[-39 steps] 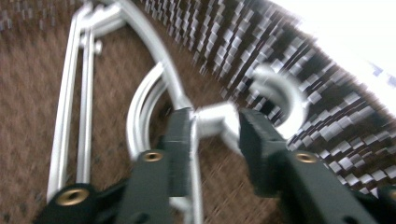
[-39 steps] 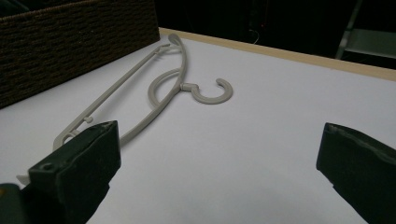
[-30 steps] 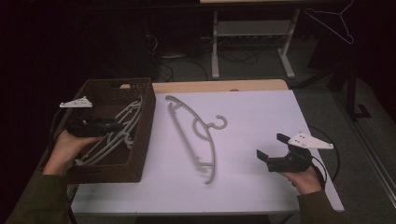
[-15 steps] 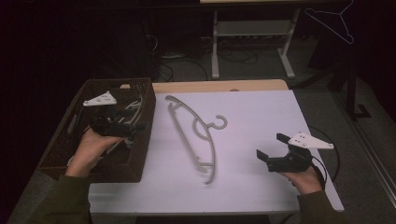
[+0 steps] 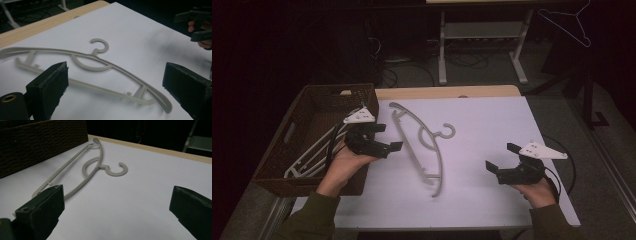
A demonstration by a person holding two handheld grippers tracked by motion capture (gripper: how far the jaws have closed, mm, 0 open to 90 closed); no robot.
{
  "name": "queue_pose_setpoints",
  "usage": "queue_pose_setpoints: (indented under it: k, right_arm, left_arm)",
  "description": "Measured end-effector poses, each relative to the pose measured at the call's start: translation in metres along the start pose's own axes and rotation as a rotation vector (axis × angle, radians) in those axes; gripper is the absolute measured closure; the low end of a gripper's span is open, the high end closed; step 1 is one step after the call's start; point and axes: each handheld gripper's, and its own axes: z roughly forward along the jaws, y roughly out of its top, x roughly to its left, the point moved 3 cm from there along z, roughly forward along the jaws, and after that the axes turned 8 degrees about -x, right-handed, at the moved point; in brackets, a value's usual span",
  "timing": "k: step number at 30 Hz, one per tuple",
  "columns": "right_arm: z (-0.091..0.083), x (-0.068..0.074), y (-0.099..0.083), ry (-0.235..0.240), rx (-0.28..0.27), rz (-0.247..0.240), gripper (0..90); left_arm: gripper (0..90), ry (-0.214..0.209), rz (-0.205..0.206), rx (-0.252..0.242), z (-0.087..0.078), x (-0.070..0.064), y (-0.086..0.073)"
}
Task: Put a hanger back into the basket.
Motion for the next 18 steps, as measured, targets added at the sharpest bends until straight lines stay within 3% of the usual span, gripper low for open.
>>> queue_pose_setpoints:
  k: [12,15,18]
  right_arm:
    - [0.004,0.002,-0.001,0.016,0.015,-0.002,0.1]
    - [0.007,0.005,-0.002,0.028,0.03,-0.011,2.7]
    - [0.011,0.008,-0.002,0.045,0.059,-0.003,11.7]
  left_arm:
    - [7.0,0.011,0.023,0.016,0.035,-0.016,-0.025]
    - [10.6,0.022,0.021,0.017,0.041,-0.017,-0.032]
    - [15.3,0.036,0.012,0.028,0.047,-0.016,-0.039]
